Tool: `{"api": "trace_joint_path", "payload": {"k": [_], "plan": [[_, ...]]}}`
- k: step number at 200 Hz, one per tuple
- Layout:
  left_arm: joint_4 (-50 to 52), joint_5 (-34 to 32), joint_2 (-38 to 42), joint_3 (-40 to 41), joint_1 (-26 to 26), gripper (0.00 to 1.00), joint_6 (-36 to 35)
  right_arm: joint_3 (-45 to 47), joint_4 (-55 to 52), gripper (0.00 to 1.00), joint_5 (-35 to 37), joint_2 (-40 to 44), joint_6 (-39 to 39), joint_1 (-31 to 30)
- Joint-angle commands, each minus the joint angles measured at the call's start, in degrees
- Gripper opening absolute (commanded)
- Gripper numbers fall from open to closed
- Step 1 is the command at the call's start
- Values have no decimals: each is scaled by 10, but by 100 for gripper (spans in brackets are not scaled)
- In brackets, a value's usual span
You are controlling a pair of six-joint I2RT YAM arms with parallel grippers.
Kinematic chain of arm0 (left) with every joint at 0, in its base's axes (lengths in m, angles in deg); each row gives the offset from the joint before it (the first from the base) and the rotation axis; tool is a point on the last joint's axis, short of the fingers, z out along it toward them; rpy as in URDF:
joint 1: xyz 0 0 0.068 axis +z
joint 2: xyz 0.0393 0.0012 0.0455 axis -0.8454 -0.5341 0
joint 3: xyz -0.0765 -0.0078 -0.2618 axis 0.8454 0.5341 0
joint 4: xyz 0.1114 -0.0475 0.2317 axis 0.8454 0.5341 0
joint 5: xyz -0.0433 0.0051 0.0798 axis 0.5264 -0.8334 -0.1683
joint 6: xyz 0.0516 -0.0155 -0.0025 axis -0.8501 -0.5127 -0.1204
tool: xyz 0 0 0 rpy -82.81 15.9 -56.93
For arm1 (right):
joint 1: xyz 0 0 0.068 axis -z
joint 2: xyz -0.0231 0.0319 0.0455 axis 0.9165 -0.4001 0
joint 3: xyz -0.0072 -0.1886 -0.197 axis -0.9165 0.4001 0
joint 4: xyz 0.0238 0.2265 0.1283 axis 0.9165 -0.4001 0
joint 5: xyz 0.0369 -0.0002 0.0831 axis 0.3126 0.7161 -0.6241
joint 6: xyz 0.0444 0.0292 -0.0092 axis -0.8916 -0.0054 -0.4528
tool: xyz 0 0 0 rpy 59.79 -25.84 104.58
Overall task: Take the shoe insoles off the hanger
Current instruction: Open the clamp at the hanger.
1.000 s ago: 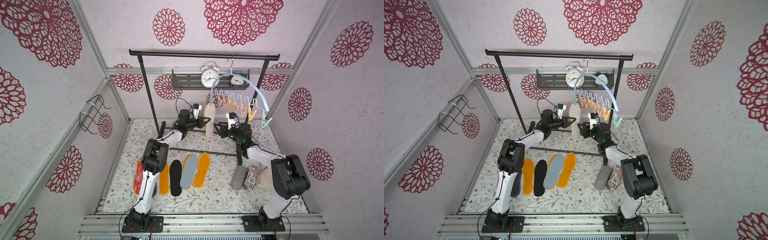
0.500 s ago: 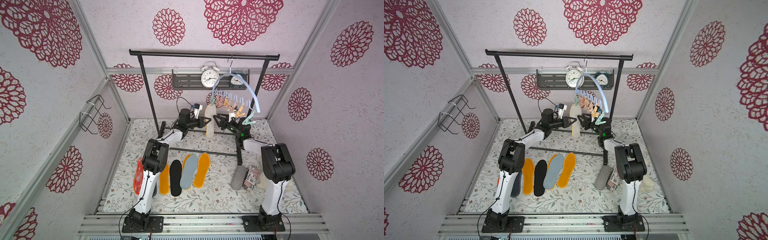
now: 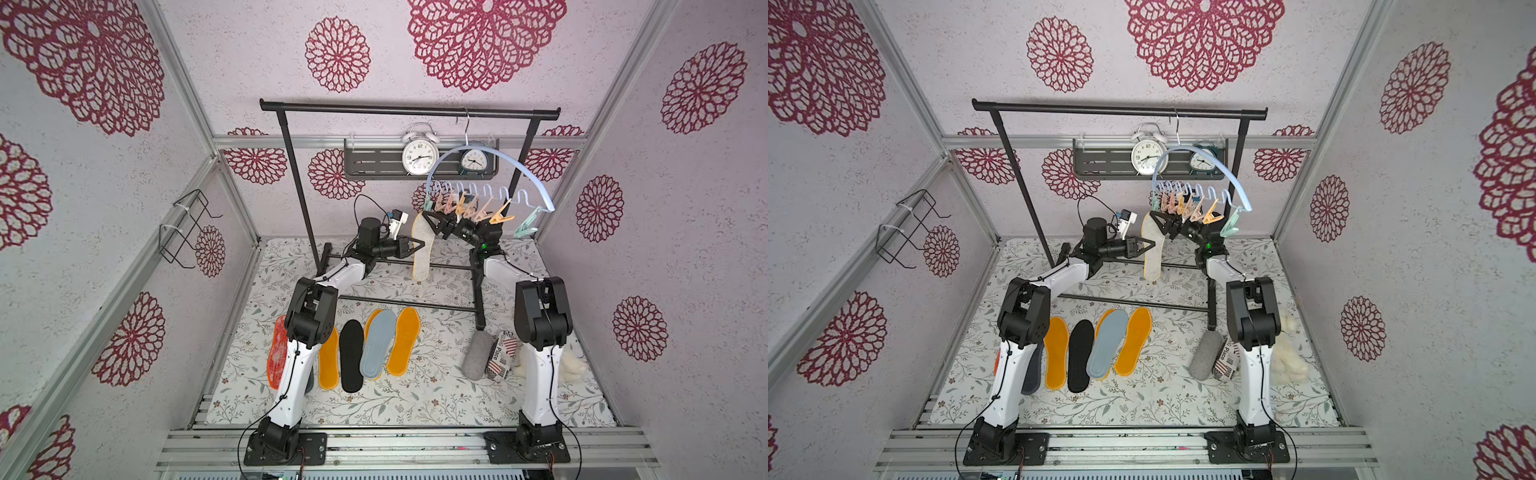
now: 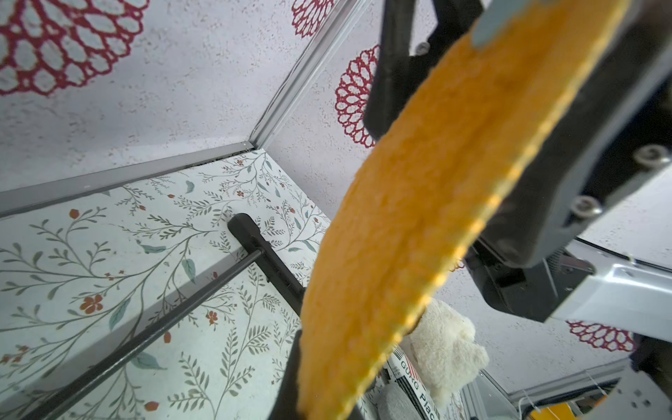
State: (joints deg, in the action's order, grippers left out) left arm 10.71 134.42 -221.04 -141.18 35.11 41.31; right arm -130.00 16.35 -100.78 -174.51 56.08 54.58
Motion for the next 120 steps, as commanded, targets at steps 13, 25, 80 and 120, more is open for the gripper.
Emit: {"api": "trace_joint_path", "payload": {"k": [13, 25, 80, 120], "plan": [[6, 44, -14, -10, 4, 0, 11, -80, 0, 60, -58, -23, -10, 14], [5, 47, -16, -12, 5, 0, 13, -110, -16, 59, -71, -38, -15, 15], [4, 47, -24, -20, 12, 0, 16, -174, 9, 47, -100, -73, -75, 10], [4, 49, -25, -19, 12, 0, 17, -203, 8, 37, -98, -84, -89, 6]]}}
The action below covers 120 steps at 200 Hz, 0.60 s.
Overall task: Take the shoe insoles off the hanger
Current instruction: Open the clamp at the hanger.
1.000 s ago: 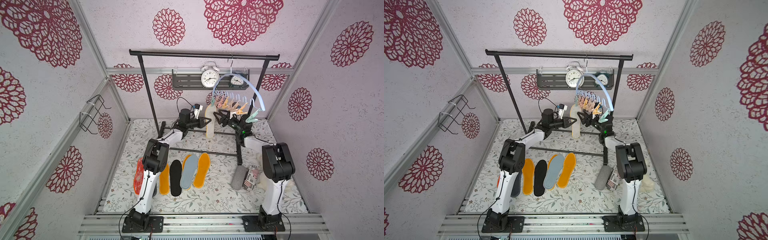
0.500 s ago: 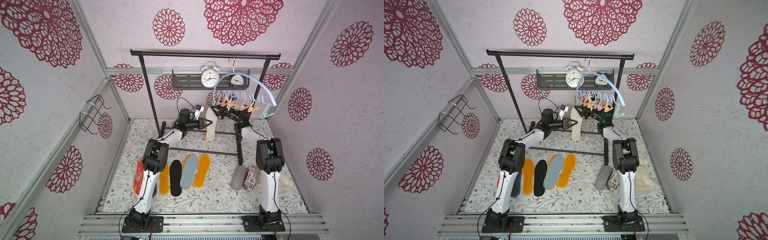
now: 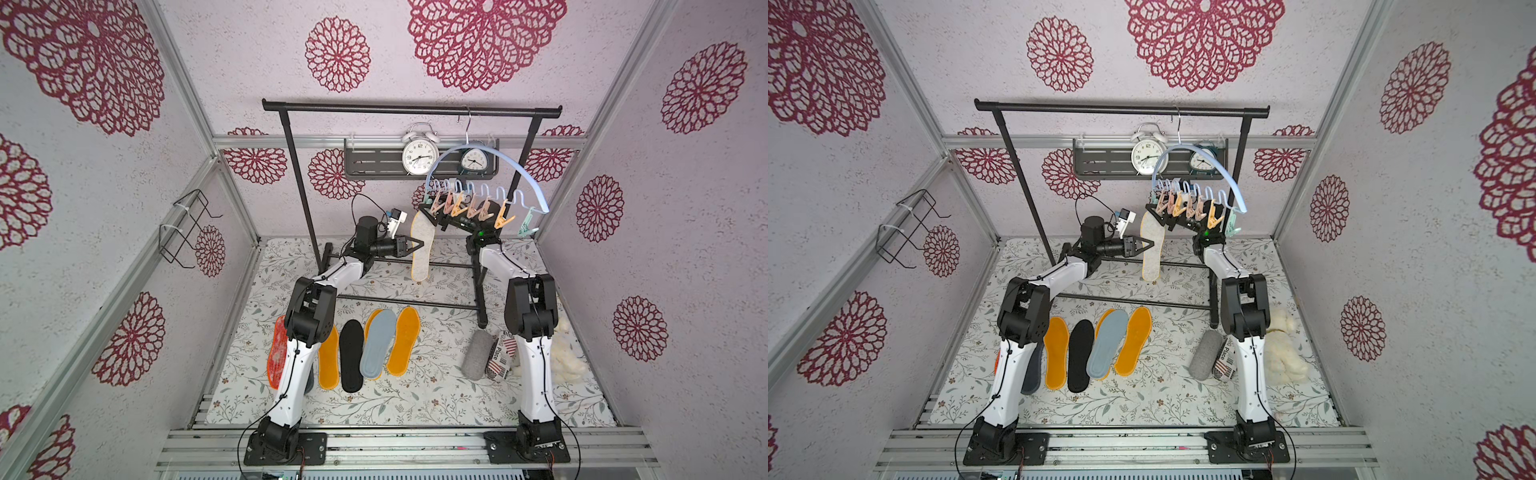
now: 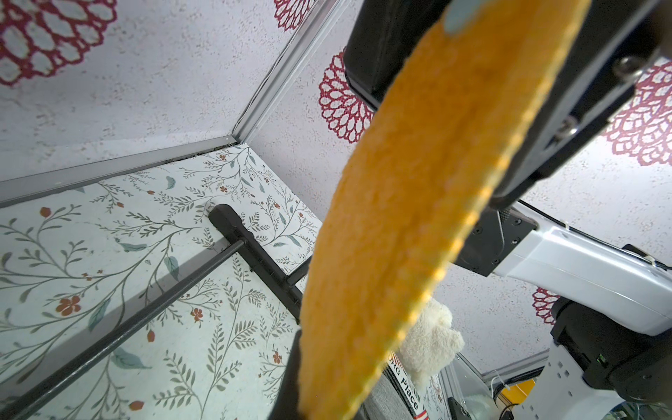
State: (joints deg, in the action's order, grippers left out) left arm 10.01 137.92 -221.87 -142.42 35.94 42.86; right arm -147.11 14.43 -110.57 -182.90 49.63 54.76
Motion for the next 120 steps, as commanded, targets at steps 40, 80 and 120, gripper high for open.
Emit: {"api": "trace_joint_path", "payload": {"k": [40, 80, 120], "plan": [[23, 14, -18, -8, 6, 0, -6, -37, 22, 24, 1, 0, -28, 2], [29, 11, -18, -4, 7, 0, -8, -38, 19, 5, 5, 3, -28, 2], [51, 2, -15, -6, 6, 0, -21, -45, 0, 19, 19, 5, -24, -1]]}}
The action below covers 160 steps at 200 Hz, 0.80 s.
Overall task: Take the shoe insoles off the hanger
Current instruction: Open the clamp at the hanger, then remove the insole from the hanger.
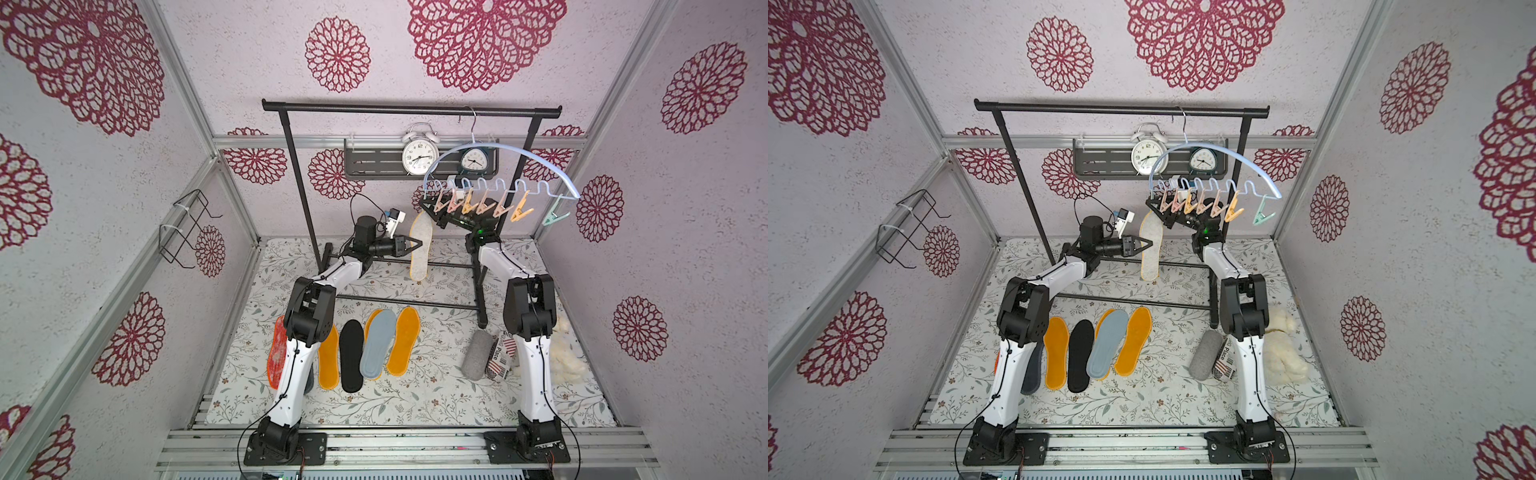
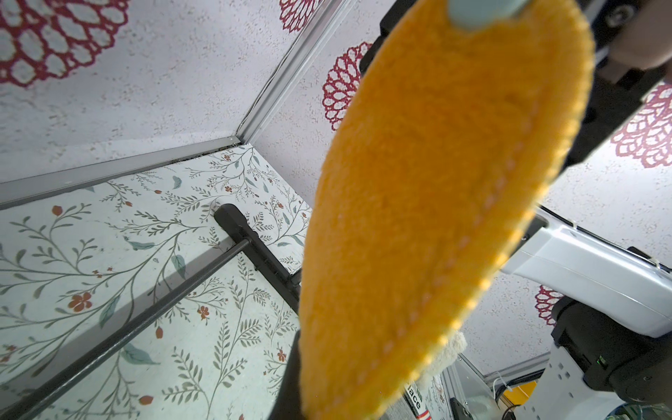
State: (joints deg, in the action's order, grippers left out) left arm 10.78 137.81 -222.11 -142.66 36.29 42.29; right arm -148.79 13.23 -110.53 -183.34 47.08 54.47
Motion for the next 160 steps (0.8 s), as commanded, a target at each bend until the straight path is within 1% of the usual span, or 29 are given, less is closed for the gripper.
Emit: {"api": "trace_joint_path", "payload": {"k": [1, 7, 19, 29, 38, 51, 72, 88, 96, 109, 136, 160], "plan": [[44, 3, -12, -4, 3, 0, -16, -28, 12, 21, 19, 10, 2, 1], [46, 3, -13, -5, 3, 0, -16, -28, 11, 29, 22, 9, 1, 0], [46, 8, -12, -9, 3, 0, -16, -28, 18, 38, 17, 9, 0, 0], [45, 13, -12, -9, 3, 0, -16, -29, 24, 48, 16, 9, -3, 1], [42, 22, -11, -7, 5, 0, -15, -30, 32, 51, 12, 9, -9, 1], [29, 41, -12, -5, 10, 0, -3, -28, 41, 53, 2, 12, -13, 2], [-21, 82, -20, -4, 22, 0, 44, -23, 42, 53, -9, 18, -20, 4], [-63, 101, -27, -5, 31, 0, 83, -22, 45, 50, -14, 18, -25, 4], [-78, 105, -26, -7, 33, 0, 92, -21, 47, 47, -14, 18, -29, 3], [-77, 105, -27, -10, 35, 0, 97, -21, 49, 42, -17, 19, -32, 3], [-66, 109, -26, -12, 36, 0, 92, -24, 53, 35, -17, 17, -41, 1], [-62, 111, -26, -12, 36, 0, 90, -32, 54, 36, -14, 15, -49, -1]]}}
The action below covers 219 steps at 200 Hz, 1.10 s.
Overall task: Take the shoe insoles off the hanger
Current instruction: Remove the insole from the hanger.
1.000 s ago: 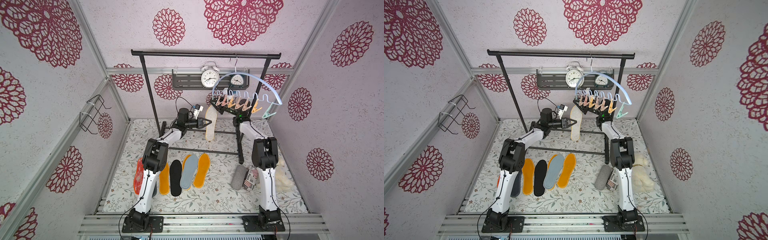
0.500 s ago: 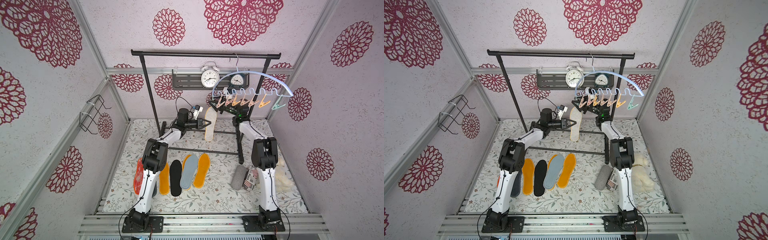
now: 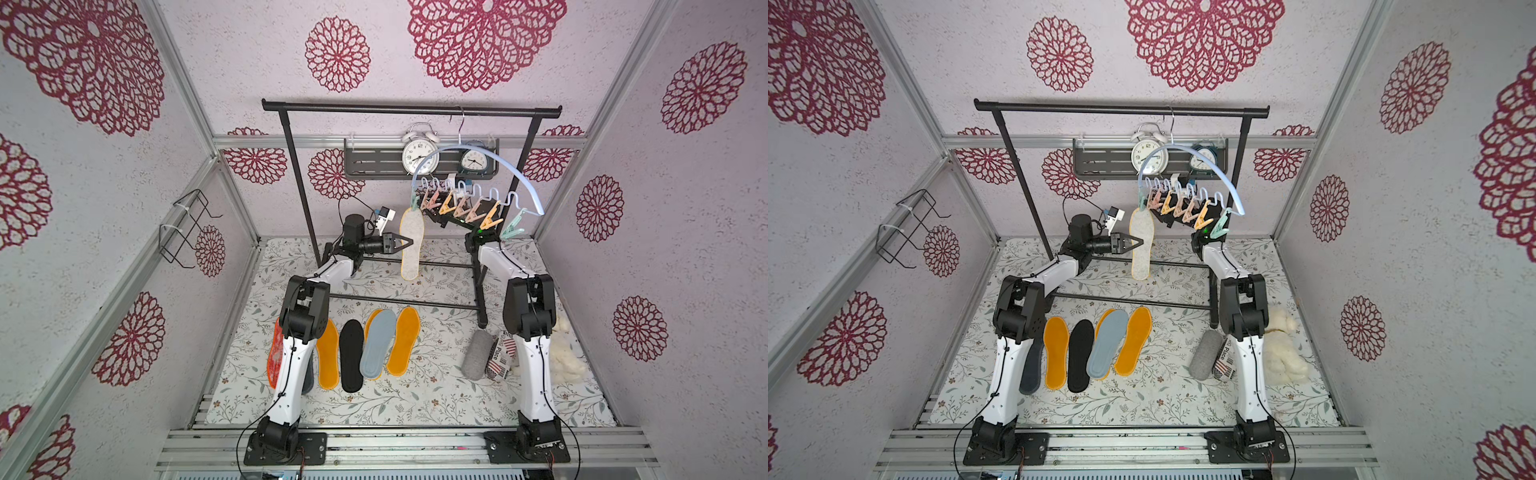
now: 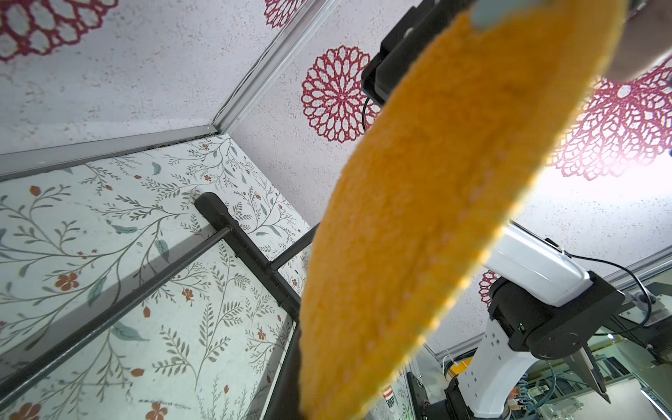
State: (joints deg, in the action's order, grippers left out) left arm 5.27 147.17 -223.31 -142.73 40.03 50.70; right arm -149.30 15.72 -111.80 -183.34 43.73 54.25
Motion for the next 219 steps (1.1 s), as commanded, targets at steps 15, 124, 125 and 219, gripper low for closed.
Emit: {"api": "trace_joint_path", "payload": {"k": [15, 124, 125, 219], "plan": [[-6, 17, -12, -12, -1, 0, 5, -37, 25, 38, 2, 11, -19, -1], [-3, 54, 18, 14, -8, 0, 6, -71, 9, 51, 5, -19, -10, -22], [-3, 55, 19, 14, -8, 0, 6, -71, 9, 52, 5, -19, -11, -22], [-9, 63, 23, 15, -11, 0, 16, -102, 0, 34, 7, -34, -25, -31]]}}
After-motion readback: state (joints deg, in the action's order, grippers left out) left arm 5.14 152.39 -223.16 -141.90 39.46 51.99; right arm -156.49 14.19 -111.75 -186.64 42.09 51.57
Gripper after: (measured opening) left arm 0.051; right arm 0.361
